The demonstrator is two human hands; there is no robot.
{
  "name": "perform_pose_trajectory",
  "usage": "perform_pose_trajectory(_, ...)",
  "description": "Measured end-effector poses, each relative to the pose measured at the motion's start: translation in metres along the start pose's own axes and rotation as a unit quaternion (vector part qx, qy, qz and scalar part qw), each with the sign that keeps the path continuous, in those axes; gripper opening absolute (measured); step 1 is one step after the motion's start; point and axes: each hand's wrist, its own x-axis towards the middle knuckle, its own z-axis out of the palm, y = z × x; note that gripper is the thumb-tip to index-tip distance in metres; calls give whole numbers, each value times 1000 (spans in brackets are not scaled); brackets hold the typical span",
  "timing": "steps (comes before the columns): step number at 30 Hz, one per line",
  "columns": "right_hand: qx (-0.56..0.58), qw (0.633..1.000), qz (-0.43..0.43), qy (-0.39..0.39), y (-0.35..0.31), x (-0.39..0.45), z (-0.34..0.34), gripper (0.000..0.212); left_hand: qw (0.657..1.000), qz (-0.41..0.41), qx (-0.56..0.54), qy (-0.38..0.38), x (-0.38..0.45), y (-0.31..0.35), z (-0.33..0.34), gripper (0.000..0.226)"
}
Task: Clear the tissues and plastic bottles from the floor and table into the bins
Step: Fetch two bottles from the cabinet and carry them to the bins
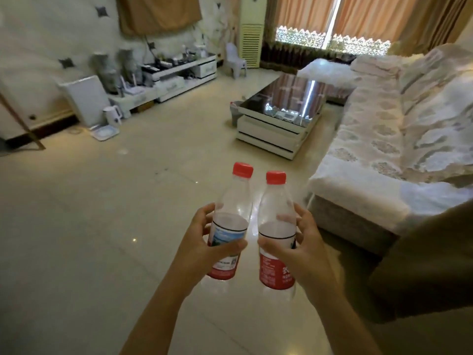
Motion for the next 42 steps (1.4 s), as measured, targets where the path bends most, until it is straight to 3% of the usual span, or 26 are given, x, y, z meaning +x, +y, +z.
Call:
perform_pose_trajectory(7,36,992,-1,-117,-11,88,55,76,993,-4,9,119,55,-11,-49,74)
perform_pose_trajectory(15,57,985,-8,-163,-27,235,75,77,987,5,26,156,186,8,-63,73)
perform_pose_trajectory(27,45,981,-21,-189,-47,418,96,74,985,5,12,171,361,28,-78,74)
perform_pose_trajectory(42,28,991,-12,-134,-90,692,174,82,994,7,-11,112,660,55,-151,81)
